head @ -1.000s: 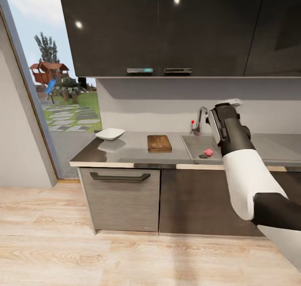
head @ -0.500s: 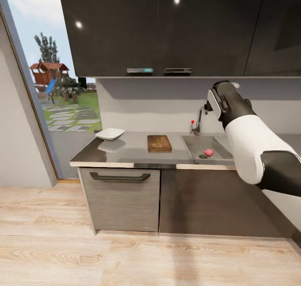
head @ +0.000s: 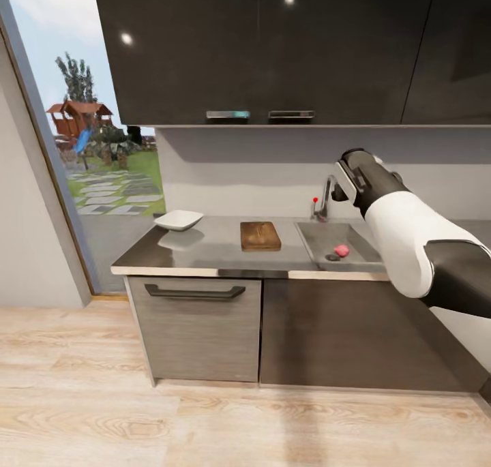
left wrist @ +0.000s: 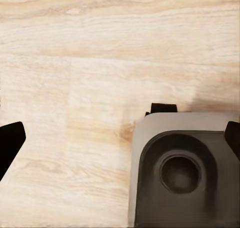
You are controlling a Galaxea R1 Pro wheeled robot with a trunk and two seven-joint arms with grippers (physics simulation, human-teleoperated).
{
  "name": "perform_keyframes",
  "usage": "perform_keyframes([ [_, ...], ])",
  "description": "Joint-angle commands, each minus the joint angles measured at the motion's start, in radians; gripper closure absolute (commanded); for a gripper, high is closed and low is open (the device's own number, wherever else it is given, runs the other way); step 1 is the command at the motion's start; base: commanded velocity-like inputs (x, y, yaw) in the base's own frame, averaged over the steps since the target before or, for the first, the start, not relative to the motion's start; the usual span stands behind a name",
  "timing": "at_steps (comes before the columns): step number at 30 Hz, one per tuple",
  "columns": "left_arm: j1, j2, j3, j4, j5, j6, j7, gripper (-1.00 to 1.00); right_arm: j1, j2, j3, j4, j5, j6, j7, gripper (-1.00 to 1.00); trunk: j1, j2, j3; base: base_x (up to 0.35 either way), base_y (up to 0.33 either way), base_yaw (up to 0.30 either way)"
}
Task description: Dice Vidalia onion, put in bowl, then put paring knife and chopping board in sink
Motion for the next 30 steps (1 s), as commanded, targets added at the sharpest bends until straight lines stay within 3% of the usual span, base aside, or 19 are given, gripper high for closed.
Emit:
perform_keyframes([
  [1, 0.0, 0.001, -0.001, 0.004, -0.001, -0.003, 0.002, -1.0, -0.001, 0.0, 0.001, 0.002, 0.007, 0.008, 0.003, -1.0, 0.0, 0.0, -0.001, 0.246, 0.0, 0.0],
  [7, 0.0, 0.019, -0.002, 0.02, -0.001, -0.006, 0.001, -1.0, -0.001, 0.004, 0.003, 0.011, 0.005, 0.015, 0.004, -1.0, 0.0, 0.0, -0.001, 0.298, 0.0, 0.0],
  [13, 0.0, 0.02, -0.001, 0.022, 0.0, -0.006, 0.001, -1.0, 0.0, 0.005, 0.001, 0.013, 0.002, 0.01, 0.02, -1.0, 0.0, 0.0, -0.001, 0.323, 0.0, 0.0],
  [16, 0.0, 0.019, 0.001, 0.022, 0.002, -0.004, 0.001, -1.0, 0.001, 0.003, 0.0, 0.013, 0.001, 0.008, 0.076, -1.0, 0.0, 0.0, -0.001, 0.325, -0.034, 0.0],
  [17, 0.0, 0.019, 0.0, 0.024, 0.002, -0.002, 0.002, -1.0, 0.001, -0.001, -0.001, 0.013, 0.004, 0.007, 0.171, -1.0, 0.0, 0.0, -0.001, 0.326, -0.089, 0.0],
  [18, 0.0, 0.019, -0.001, 0.026, 0.003, -0.002, 0.002, -1.0, 0.001, -0.001, 0.0, 0.014, 0.005, 0.006, 0.203, -1.0, 0.0, 0.0, -0.001, 0.326, -0.103, 0.0],
  [20, 0.0, 0.018, 0.001, 0.044, 0.002, -0.001, 0.002, -1.0, 0.003, -0.001, 0.002, 0.019, 0.008, 0.004, 0.244, -1.0, 0.0, 0.0, -0.001, 0.323, -0.121, 0.0],
  [26, 0.0, 0.018, 0.002, 0.064, 0.003, -0.001, 0.002, -1.0, 0.004, 0.0, 0.002, 0.078, 0.008, -0.002, 0.281, -1.0, 0.0, 0.0, -0.001, 0.315, -0.145, 0.0],
  [30, 0.0, 0.019, 0.002, 0.076, 0.004, -0.002, 0.002, -1.0, 0.004, -0.002, 0.003, 0.094, 0.009, -0.02, 0.37, -1.0, 0.0, 0.0, -0.001, 0.294, -0.148, 0.0],
])
